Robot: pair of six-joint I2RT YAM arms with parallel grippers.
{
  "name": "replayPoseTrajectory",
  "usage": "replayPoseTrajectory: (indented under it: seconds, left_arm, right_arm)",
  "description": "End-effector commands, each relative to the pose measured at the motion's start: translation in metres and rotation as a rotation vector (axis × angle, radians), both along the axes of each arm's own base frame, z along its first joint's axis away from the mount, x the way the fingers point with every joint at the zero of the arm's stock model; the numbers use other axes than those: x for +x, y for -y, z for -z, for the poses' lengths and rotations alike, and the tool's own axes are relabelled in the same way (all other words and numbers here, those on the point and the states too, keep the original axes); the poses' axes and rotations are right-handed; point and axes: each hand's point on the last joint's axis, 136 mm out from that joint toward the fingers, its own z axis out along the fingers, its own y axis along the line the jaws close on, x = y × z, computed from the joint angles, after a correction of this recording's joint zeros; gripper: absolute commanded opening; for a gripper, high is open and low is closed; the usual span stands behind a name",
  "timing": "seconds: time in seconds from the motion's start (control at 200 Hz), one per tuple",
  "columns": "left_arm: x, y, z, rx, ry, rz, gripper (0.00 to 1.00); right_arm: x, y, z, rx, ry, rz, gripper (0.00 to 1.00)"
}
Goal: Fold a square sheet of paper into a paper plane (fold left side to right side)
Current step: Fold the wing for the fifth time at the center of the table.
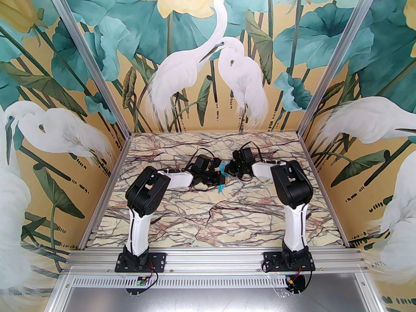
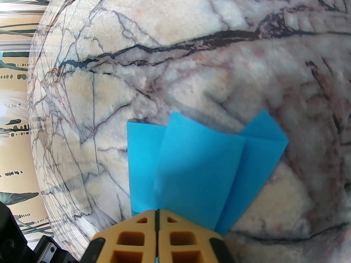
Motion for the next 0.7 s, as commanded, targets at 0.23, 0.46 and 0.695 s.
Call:
replayPoseTrajectory:
  seconds: [0.23, 0.46, 0.695]
  left_arm:
    - [-0.001, -0.015, 0.033, 0.067, -0.023, -0.033, 0.0]
    - [0.003, -0.02, 0.034, 0.084, -0.007, -0.055, 0.0]
    - [0.006, -0.026, 0.03, 0.097, 0.013, -0.077, 0.0]
  right_arm:
    - [-0.024, 0.016, 0.044, -0.1, -0.137, 0.01, 0.08]
    - [-0.024, 0.016, 0.044, -0.103, -0.137, 0.008, 0.08]
    - [-0.025, 0.018, 0.045, -0.113, -0.139, 0.006, 0.08]
